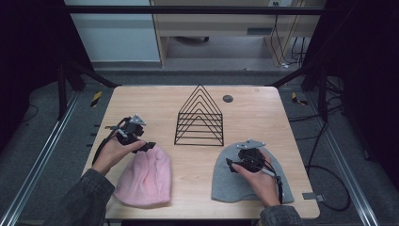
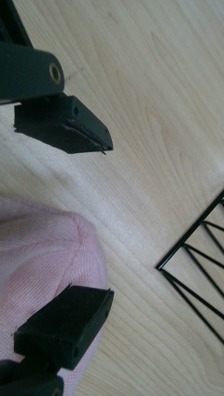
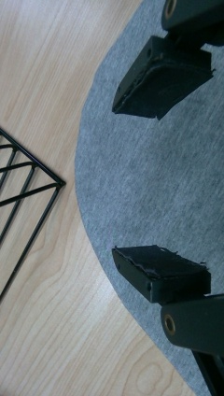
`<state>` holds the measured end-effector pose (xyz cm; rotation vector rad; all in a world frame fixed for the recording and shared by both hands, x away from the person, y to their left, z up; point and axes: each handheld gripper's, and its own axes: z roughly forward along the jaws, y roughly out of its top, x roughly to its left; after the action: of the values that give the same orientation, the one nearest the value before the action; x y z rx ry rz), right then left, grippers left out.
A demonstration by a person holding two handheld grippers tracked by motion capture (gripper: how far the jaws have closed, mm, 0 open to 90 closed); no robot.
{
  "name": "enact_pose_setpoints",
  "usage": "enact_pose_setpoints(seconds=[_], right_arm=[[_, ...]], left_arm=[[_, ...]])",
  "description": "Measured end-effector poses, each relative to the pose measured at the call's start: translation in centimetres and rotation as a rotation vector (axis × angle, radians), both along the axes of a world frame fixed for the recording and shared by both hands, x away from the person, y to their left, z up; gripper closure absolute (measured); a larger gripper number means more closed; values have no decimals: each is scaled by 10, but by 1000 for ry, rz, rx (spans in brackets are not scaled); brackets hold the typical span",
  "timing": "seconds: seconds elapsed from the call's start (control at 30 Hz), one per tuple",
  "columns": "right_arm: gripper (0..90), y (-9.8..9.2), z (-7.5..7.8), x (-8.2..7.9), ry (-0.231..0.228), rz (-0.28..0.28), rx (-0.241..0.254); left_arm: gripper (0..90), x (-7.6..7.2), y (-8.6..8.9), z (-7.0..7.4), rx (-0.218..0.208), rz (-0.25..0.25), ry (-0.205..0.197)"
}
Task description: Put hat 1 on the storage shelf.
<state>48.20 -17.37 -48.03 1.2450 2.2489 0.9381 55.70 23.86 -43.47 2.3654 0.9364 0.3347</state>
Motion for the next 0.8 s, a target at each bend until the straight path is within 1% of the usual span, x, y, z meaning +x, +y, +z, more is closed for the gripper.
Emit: enact_pose_setpoints(seconds=[0.03,0.13,0.27,0.43,0.47,0.53,0.63,0.7,0.73,0.8], right_arm=[[254,1,0,0,2,0,0],[255,1,0,-1,3,5,-1],[254,1,-1,0,10,6,2],[251,3,-2,0,22,13,-5],[250,3,-2,0,21,16,-7],[249,4,-2,0,23,22,-11],[248,4,-3,0,31,22,-12],[248,5,-3,0,32,24,-15],[248,5,-3,0,30,28,-15],[248,5,-3,0,30,24,-13]], left_arm=[[241,-1,-1,-2,9,-8,7],[254,-3,-2,-7,25,-15,11],[259,-4,-1,-15,17,-10,23],[256,-7,1,-27,24,2,43],[274,-8,1,-29,12,3,46],[296,-9,1,-32,11,-6,49],[350,-9,0,-35,5,-5,57],[375,-9,0,-37,7,-11,69],[393,-9,-1,-37,-2,-12,81],[466,-10,-2,-37,-5,-31,87]])
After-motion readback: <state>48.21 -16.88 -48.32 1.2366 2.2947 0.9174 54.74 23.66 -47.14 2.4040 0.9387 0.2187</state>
